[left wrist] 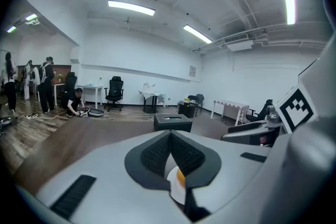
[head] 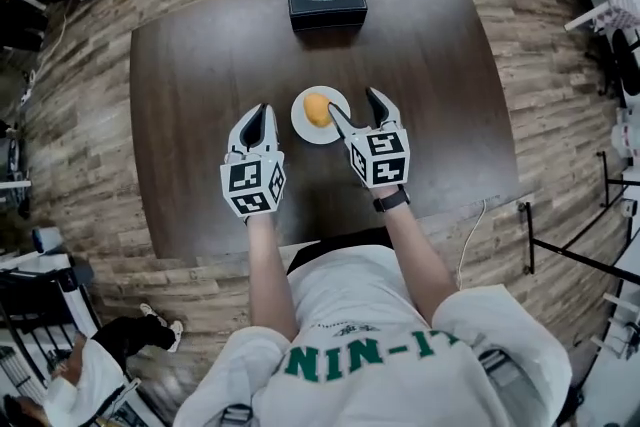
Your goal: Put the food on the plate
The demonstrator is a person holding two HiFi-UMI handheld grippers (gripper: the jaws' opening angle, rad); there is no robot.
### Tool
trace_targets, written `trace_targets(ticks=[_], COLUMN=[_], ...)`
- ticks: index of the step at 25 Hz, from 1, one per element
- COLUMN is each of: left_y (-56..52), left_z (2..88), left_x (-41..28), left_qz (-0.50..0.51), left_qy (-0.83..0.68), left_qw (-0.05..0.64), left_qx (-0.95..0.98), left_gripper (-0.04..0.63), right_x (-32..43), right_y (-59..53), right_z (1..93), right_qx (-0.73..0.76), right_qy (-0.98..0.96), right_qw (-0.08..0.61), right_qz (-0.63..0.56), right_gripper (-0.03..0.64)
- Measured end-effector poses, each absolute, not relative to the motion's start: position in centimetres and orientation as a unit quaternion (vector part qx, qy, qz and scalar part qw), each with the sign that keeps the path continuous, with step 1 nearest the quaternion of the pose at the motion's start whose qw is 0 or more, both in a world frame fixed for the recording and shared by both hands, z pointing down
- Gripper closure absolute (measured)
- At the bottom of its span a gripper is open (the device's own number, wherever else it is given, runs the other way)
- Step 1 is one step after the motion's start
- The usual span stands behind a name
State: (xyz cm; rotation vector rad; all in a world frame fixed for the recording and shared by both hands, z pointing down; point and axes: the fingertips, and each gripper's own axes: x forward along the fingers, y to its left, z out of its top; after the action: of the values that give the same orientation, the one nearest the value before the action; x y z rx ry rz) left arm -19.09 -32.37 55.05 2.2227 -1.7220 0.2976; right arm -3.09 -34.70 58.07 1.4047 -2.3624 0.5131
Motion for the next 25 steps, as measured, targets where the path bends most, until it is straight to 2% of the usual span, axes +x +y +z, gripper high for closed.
trace_targets(ticks=[11, 17, 25], left_y=[-30.7, -28.9, -26.3], left_z=[46.3, 41.9, 37.4], left_x=[-17.9, -17.6, -16.9], left_qz=[0.067, 0.052, 0.023], left_qy=[-0.602, -0.605, -0.607], left_qw=[0.098, 0.063, 0.032], left_qx=[0.790, 0.792, 0.794], left_gripper=[0.583, 0.583, 0.583], right_x=[-1.5, -1.0, -0.3], right_y=[-32.5, -30.7, -27.9], right_z=[47.9, 43.2, 38.9], right_qx=[0.525, 0.531, 0.537], right_qy=[-0.837, -0.840, -0.840], right_qw=[0.098, 0.064, 0.031], right_qz=[0.123, 0.096, 0.068], right_gripper=[0.442, 0.514, 0.579])
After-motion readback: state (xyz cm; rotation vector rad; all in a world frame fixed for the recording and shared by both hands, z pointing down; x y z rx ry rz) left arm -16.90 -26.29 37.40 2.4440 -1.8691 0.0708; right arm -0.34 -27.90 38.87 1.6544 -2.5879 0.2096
